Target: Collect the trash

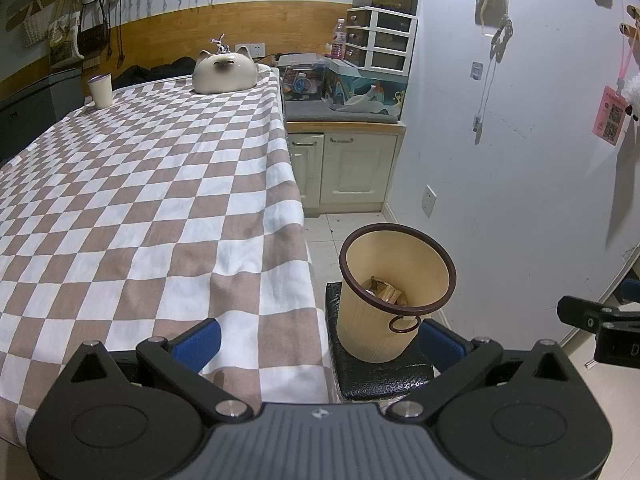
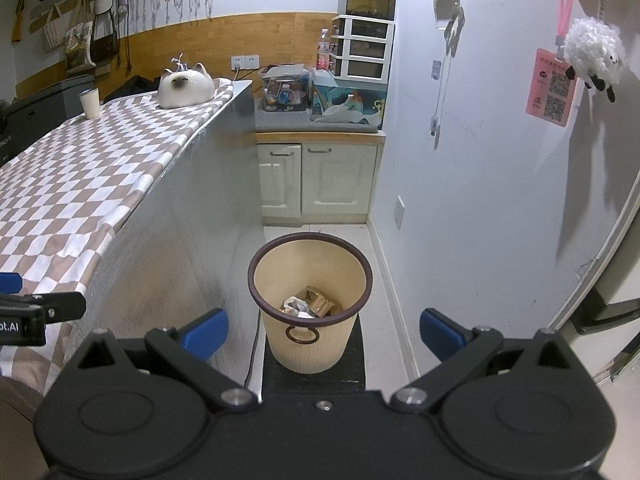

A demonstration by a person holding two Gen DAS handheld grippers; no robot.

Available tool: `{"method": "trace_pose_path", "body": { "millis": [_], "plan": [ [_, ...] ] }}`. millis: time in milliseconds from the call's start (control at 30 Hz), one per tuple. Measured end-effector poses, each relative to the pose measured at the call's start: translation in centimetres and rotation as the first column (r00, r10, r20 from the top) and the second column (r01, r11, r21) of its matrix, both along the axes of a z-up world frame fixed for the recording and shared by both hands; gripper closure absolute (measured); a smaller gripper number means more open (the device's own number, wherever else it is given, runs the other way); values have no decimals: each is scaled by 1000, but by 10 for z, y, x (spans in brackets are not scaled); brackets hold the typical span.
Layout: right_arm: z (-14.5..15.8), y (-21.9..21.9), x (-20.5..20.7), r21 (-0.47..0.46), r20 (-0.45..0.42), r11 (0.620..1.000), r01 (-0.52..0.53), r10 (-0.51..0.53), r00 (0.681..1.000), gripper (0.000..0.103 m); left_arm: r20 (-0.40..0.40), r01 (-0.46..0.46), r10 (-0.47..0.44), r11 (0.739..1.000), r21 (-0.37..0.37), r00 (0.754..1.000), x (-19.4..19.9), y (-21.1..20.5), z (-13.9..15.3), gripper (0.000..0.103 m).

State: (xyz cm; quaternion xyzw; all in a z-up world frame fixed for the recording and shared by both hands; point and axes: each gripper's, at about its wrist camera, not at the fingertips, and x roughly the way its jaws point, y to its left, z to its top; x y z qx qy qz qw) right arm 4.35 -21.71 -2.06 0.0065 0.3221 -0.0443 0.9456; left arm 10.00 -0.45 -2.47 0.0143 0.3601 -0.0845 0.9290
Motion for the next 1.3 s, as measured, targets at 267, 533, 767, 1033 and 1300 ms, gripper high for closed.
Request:
{"method": "trace_pose_path", "body": {
  "millis": [267, 533, 767, 1033, 1300],
  "plan": [
    [-1, -1, 0, 2, -2, 1000, 0, 0, 1000, 0, 0, 0, 0, 1000, -1, 1000, 0, -1, 0, 0],
    [-3, -1, -1, 2, -1, 1000, 0, 0, 1000, 0, 0, 1, -1, 1000, 0, 1000, -1, -4, -2, 0],
    [-4, 0, -1, 0, -3, 1000, 2, -2, 1000, 0, 0, 3, -3, 1000, -1, 1000, -1, -4, -2, 0],
    [-4, 0, -1, 1, -3, 1000, 1, -1, 1000, 0, -5, -1, 1, 1000, -6, 1000, -3, -5, -3, 0],
    [-4, 0, -1, 1, -4, 1000, 1, -1, 1000, 0, -6, 0, 0, 1000, -8, 1000, -3, -4, -3, 0]
  ]
}}
